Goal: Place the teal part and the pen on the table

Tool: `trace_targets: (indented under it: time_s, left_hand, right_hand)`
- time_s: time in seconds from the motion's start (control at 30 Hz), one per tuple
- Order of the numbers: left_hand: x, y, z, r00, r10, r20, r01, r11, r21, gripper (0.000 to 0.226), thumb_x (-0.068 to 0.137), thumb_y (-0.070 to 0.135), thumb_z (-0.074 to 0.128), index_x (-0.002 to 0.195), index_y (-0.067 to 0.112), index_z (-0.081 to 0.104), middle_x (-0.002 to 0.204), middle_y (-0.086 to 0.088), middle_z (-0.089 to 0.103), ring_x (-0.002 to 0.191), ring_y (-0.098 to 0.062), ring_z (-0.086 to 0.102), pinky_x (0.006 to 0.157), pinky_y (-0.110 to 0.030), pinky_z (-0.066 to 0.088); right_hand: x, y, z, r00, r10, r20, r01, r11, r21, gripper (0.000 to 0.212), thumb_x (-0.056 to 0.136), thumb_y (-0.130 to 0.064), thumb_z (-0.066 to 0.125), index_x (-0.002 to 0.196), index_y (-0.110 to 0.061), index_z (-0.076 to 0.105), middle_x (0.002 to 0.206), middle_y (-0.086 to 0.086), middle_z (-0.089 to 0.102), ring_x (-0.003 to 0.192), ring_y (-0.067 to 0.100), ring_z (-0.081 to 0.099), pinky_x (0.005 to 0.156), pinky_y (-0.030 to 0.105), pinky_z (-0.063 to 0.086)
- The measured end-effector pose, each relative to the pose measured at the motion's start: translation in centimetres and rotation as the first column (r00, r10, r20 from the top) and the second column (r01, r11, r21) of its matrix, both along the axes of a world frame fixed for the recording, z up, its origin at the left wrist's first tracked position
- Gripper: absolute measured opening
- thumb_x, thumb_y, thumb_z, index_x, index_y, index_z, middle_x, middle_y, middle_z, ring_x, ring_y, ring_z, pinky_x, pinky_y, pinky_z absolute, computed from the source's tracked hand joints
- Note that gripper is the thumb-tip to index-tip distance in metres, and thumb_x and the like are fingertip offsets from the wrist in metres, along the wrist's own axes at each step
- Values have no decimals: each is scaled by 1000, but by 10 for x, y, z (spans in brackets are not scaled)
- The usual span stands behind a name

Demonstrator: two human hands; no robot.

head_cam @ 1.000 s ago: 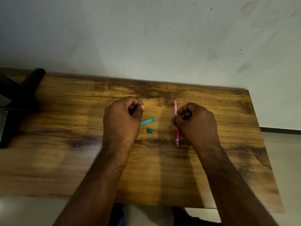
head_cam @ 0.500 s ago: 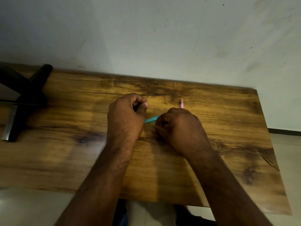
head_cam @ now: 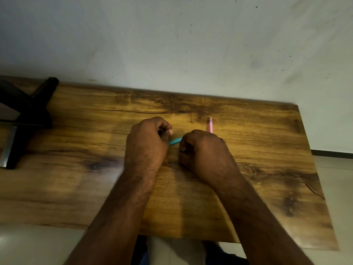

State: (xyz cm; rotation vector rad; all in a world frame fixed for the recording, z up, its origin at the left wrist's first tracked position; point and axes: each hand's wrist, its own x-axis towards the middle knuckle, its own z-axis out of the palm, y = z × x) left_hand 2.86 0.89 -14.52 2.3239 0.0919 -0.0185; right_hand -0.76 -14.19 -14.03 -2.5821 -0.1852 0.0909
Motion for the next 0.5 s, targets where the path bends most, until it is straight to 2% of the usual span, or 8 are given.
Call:
trace_targets:
  time_s: [0.13,0.2,0.3,0.4,0.5]
  left_hand:
    - [0,-2,-2,999,-40,-23,40,999,17,11,87,23,79,93,30,75,82,17,68,81,3,64,70,-19,52]
    - [-1,-4,-4,999,-37,-35,38,999,30,17,81,26,84,97,30,76,84,16,68,80,3,63,69,-19,51]
    - [-2,-7,-6,999,-36,-36,38,998,57,28,73,32,90,99,30,77,89,15,69,80,3,61,67,-18,48]
    - [-3,-8,-6,998,-61,-33,64,994,90,31,70,35,92,97,30,79,90,14,68,80,1,61,67,-21,49]
    - [-4,-10,-5,997,-78,-10,78,989,128,22,74,36,89,93,29,80,86,14,68,76,0,61,62,-19,43]
  right_hand:
    - [4,-12,-2,989,-136,-57,143,980,141,15,80,-22,80,86,-31,70,79,-15,66,74,3,63,68,24,50]
    - [6,-19,-2,972,-222,-70,233,934,273,19,81,-19,79,93,-31,72,77,-15,69,71,3,65,67,25,54]
    - [9,-26,2,919,-365,-146,389,788,478,24,86,-14,76,103,-30,77,81,-10,75,74,7,69,70,29,60]
    - [10,-30,5,877,-407,-256,471,621,627,16,88,-11,77,96,-25,80,91,-14,79,87,-1,72,78,21,59]
    - [10,-30,9,837,-375,-400,537,417,734,11,86,-6,79,93,-15,80,85,-3,79,75,4,70,69,18,54]
